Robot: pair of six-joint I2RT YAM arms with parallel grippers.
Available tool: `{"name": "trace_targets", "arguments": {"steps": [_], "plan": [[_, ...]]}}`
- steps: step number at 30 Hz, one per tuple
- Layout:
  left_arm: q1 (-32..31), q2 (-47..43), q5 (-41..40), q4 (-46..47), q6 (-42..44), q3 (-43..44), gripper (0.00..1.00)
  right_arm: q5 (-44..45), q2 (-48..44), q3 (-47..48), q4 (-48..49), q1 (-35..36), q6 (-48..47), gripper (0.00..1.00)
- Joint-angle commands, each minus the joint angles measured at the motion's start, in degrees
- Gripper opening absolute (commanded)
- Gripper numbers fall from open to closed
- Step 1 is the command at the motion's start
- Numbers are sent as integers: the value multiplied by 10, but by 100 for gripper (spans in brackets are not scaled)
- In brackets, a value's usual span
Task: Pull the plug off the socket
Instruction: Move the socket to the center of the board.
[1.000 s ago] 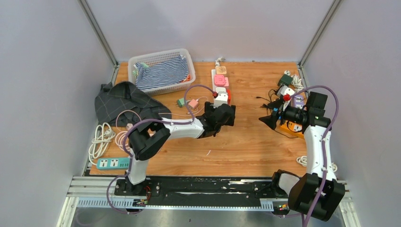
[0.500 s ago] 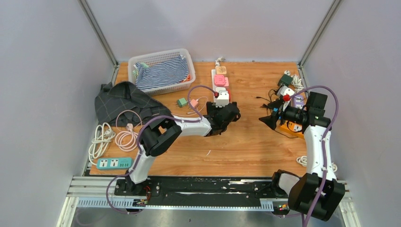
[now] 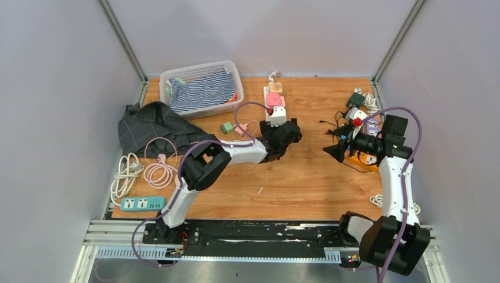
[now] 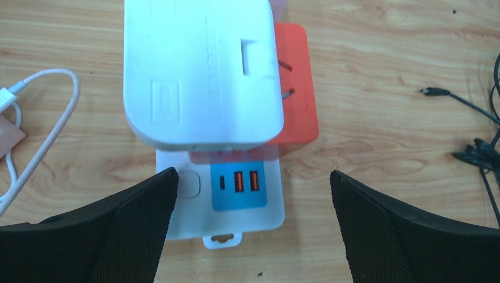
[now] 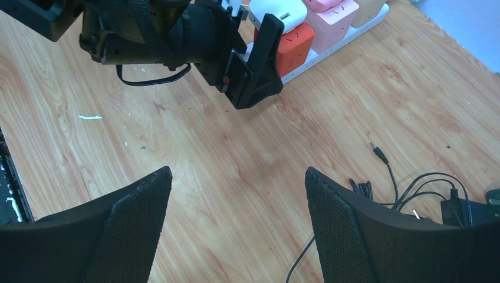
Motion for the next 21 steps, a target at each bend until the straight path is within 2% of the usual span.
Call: {"name": "trace_targets", "arguments": {"steps": [1, 6, 8, 17, 21], "plan": [[10, 45, 0, -44, -29, 25, 100, -4, -10, -3, -18, -6, -12, 85], [9, 69, -14, -143, -62, 71, 100, -5, -11, -2, -20, -7, -15, 85], [7, 66, -24, -156, -66, 71, 100, -6, -10, -1, -21, -7, -16, 85], [-9, 5, -80, -136, -25, 33, 100, -10, -8, 0, -28, -7, -22, 85], [-7, 4, -84, -138, -17, 32, 100, -12, -6, 2, -35, -6, -26, 85]]}}
